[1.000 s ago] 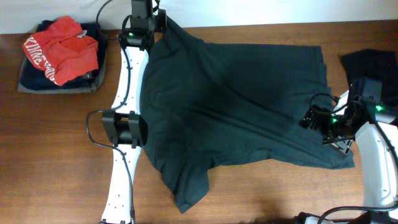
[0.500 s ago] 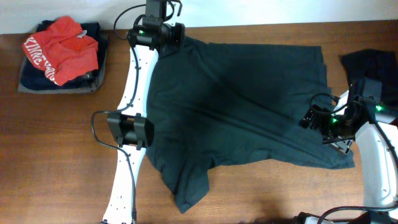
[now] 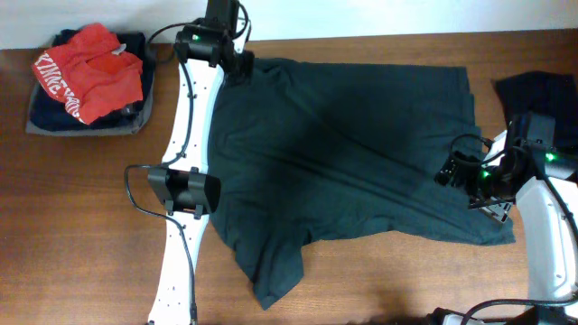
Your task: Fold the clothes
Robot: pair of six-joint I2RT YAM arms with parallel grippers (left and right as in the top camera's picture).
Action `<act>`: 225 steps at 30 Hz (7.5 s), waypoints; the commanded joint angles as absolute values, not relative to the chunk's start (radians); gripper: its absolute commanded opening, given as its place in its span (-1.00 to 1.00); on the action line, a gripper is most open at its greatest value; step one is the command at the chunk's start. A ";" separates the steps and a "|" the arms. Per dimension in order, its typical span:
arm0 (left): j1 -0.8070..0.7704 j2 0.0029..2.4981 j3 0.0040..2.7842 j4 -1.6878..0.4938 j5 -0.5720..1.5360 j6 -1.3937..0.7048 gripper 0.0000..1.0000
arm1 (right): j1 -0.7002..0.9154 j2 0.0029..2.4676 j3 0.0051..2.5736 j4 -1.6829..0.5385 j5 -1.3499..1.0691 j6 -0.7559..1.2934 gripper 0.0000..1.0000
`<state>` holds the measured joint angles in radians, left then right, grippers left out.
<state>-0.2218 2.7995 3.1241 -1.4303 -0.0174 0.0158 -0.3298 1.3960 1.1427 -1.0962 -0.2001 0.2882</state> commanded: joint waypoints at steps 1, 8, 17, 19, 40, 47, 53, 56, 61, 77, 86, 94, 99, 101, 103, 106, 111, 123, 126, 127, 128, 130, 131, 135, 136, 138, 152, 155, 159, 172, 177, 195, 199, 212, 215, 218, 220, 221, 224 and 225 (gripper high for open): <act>-0.215 2.767 3.138 -1.482 -0.076 0.013 -0.99 | -0.321 1.401 1.148 -1.096 -0.192 0.292 0.98; -0.216 2.767 3.137 -1.637 -0.066 -0.037 -0.89 | -0.321 1.401 1.148 -1.081 -0.194 0.292 0.98; -0.216 2.767 3.110 -1.682 0.055 -0.039 0.57 | -0.321 1.401 1.148 -1.065 -0.206 0.292 0.98; -0.216 2.767 3.110 -1.670 0.054 -0.028 0.71 | -0.321 1.401 1.148 -1.064 -0.206 0.292 0.97; -0.216 2.926 3.110 -1.274 0.184 0.089 0.45 | -0.321 1.401 1.148 -1.059 -0.222 0.292 0.98; -0.215 2.985 3.110 -1.229 0.179 0.103 0.36 | -0.321 1.401 1.148 -1.060 -0.229 0.292 0.97; -0.213 3.008 3.110 -1.224 0.142 0.103 0.36 | -0.321 1.401 1.148 -1.062 -0.229 0.292 0.98; -0.213 3.012 3.110 -1.225 0.142 0.103 0.36 | -0.321 1.401 1.148 -1.063 -0.229 0.292 0.98; -0.213 3.012 3.110 -1.228 0.142 0.103 0.09 | -0.321 1.401 1.148 -1.066 -0.229 0.292 0.98; -0.216 2.857 3.113 -1.390 0.142 0.067 -0.99 | -0.321 1.401 1.148 -1.022 -0.229 0.293 0.99; -0.222 2.833 3.113 -1.516 0.142 0.049 -0.99 | -0.321 1.401 1.148 -0.856 -0.228 0.312 0.88; -0.223 2.832 3.113 -1.668 0.256 0.048 -0.99 | -0.321 1.447 1.148 -0.651 -0.229 0.357 0.86; -0.227 2.832 3.112 -1.688 0.374 0.011 -0.67 | -0.321 1.516 1.148 -0.588 -0.229 0.379 0.86; -0.230 2.832 3.112 -1.688 0.413 0.012 -0.08 | -0.321 1.544 1.148 -0.563 -0.229 0.379 0.85; -0.234 2.832 3.112 -1.688 0.402 0.015 0.06 | -0.321 1.562 1.149 -0.527 -0.230 0.379 0.85; -0.238 2.832 3.112 -1.688 0.392 0.015 0.74 | -0.321 1.587 1.159 -0.430 -0.265 0.379 0.64; -0.238 2.832 3.112 -1.688 0.392 0.016 0.98 | -0.319 1.656 1.302 -0.430 -0.348 0.386 0.59; -0.238 2.833 3.110 -1.688 0.392 0.015 0.98 | -0.300 2.246 2.252 -0.975 -0.348 0.347 0.58; -0.242 2.833 3.110 -1.688 0.393 0.015 0.99 | -0.300 2.372 2.405 -0.999 -0.358 0.306 0.57; -0.244 2.833 3.110 -1.688 0.393 0.015 0.98 | -0.300 2.404 2.434 -0.996 -0.355 0.299 0.58; -0.247 2.833 3.110 -1.688 0.393 0.015 0.98 | -0.300 2.433 2.452 -0.978 -0.355 0.283 0.58; -0.255 2.833 3.110 -1.688 0.393 0.015 0.98 | -0.303 2.480 2.456 -0.925 -0.339 0.246 0.60; -0.259 2.833 3.110 -1.688 0.393 0.015 0.98 | -0.303 2.497 2.456 -0.909 -0.327 0.228 0.68; -0.274 2.833 3.110 -1.688 0.393 0.015 0.98 | -0.303 2.546 2.455 -0.873 -0.252 0.194 0.91; -0.277 2.833 3.110 -1.688 0.393 0.015 0.98 | -0.303 2.555 2.455 -0.867 -0.242 0.186 0.96; -0.284 2.833 3.110 -1.688 0.393 0.015 0.98 | -0.303 2.574 2.455 -0.853 -0.210 0.161 0.97; -0.300 2.833 3.109 -1.688 0.306 0.015 0.98 | -0.300 2.678 2.455 -0.735 -0.171 0.058 0.98; -0.300 2.833 3.109 -1.687 0.306 0.015 0.98 | -0.300 2.688 2.455 -0.719 -0.171 0.055 0.98; -0.301 2.833 3.109 -1.680 0.306 0.015 0.98 | -0.297 2.694 2.450 -0.704 -0.171 0.044 0.98; -0.299 2.833 3.109 -1.677 0.306 0.015 0.98 | -0.242 2.757 2.450 -0.691 -0.073 0.007 0.89; -0.299 2.833 3.109 -1.673 0.306 0.015 0.98 | -0.242 2.758 2.450 -0.684 -0.073 0.007 0.40; -0.299 2.904 3.109 -1.658 0.307 0.010 0.39 | -0.252 2.757 2.486 -0.748 0.057 0.077 -0.77; -0.286 2.923 3.109 -1.650 0.307 0.011 0.52 | -0.252 2.757 2.531 -0.814 0.057 0.079 -0.92; -0.188 2.923 3.111 -1.619 0.307 0.012 0.67 | -0.249 2.754 2.689 -1.008 0.057 0.080 -0.92; -0.185 2.923 3.110 -1.586 0.319 0.012 0.68 | -0.249 2.754 2.689 -1.013 0.057 0.080 -0.92; -0.189 2.923 3.110 -1.544 0.392 0.020 0.69 | -0.248 2.754 2.689 -1.015 0.057 0.083 -0.92; -0.194 2.924 3.110 -1.531 0.404 0.020 0.68 | -0.248 2.754 2.689 -1.018 0.057 0.083 -0.92; -0.196 2.925 3.110 -1.529 0.403 0.020 0.68 | -0.248 2.754 2.689 -1.019 0.057 0.083 -0.92; -0.201 2.940 3.110 -1.525 0.404 0.020 0.68 | -0.248 2.754 2.689 -1.019 0.057 0.083 -0.92; -0.201 2.946 3.110 -1.522 0.404 0.019 0.69 | -0.248 2.754 2.689 -1.019 0.057 0.083 -0.92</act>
